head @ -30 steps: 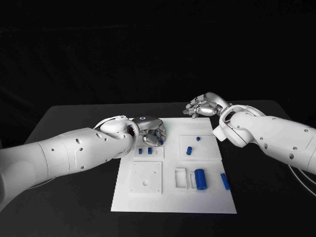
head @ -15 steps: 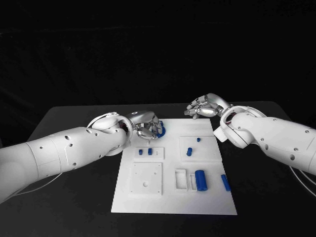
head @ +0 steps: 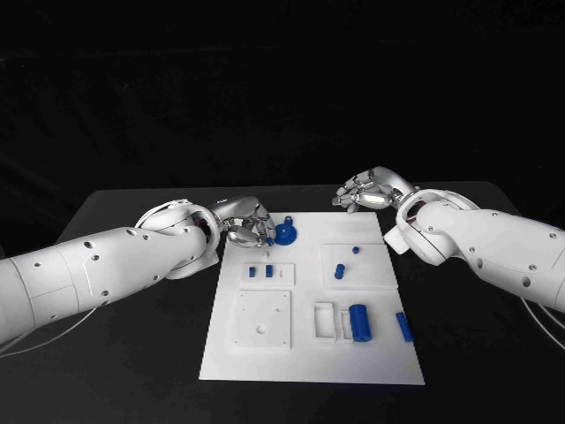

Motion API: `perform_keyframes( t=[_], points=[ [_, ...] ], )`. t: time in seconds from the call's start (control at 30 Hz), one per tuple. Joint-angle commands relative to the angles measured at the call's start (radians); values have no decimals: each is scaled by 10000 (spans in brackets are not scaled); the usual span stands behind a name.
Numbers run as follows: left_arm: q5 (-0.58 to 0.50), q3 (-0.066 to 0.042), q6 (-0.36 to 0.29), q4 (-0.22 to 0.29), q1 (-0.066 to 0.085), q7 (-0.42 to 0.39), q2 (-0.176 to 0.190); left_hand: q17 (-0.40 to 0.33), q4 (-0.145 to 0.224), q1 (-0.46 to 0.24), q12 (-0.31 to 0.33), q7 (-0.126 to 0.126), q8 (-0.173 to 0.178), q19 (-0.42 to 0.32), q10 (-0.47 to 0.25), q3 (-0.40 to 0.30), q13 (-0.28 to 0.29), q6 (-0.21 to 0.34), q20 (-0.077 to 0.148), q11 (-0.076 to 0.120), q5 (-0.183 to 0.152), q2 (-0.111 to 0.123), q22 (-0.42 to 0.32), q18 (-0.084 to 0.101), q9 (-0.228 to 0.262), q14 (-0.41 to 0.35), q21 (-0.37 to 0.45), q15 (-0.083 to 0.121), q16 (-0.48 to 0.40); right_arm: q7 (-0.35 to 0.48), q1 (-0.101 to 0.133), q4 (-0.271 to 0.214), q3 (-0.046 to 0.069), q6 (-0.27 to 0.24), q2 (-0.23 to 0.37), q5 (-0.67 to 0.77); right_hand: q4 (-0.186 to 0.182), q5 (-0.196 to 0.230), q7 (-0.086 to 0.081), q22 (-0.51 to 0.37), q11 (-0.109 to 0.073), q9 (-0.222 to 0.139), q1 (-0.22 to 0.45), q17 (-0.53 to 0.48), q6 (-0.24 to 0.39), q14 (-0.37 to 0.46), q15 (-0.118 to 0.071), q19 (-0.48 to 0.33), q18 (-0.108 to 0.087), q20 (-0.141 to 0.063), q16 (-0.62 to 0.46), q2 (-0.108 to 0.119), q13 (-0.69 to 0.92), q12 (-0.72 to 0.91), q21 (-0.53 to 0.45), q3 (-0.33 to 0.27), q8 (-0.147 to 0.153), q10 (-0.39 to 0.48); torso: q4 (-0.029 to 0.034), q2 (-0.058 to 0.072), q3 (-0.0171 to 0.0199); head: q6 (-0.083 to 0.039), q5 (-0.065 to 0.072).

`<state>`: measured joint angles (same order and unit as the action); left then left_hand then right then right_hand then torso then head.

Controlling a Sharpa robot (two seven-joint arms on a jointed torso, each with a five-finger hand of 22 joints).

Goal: Assemble the parts on the task board

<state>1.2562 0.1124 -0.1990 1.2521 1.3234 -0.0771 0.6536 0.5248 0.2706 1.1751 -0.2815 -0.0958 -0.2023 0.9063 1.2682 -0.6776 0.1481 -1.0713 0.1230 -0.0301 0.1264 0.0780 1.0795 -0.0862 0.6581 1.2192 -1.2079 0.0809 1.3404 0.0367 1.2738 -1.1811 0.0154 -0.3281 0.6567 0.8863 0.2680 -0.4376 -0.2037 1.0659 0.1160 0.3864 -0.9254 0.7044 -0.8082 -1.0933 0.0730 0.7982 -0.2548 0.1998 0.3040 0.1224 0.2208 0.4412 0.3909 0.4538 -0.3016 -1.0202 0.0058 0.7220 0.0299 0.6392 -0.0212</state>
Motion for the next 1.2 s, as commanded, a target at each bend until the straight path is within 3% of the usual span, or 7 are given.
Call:
perform_keyframes(
  t=[0.03,1.2],
  points=[
    [85,-3,432,52,8,95,22,-8,-7,-47,64,-6,-38,86,73,-78,13,-110,492,-12,11,-76,-10,-525,16,75,-29,3,26,88,-1,-15,6,96,3,12,45,-59,-14,12,-5,-9,79,17,46,-9,22,-82,-70,-9,-56,-18,-13,40,-37,-41,-69,69,-2,13,-8,25,-11],
    [133,29,744,-144,-46,161,37,-17,10,-46,100,-1,-52,88,113,-99,18,-122,498,-7,2,-72,-19,-515,9,76,-17,9,8,86,-1,-32,6,104,4,12,48,-60,-14,14,-5,-12,75,24,47,-10,23,-81,-70,-9,-62,-20,-19,44,-40,-39,-72,70,-16,6,14,72,-54]
  ],
)
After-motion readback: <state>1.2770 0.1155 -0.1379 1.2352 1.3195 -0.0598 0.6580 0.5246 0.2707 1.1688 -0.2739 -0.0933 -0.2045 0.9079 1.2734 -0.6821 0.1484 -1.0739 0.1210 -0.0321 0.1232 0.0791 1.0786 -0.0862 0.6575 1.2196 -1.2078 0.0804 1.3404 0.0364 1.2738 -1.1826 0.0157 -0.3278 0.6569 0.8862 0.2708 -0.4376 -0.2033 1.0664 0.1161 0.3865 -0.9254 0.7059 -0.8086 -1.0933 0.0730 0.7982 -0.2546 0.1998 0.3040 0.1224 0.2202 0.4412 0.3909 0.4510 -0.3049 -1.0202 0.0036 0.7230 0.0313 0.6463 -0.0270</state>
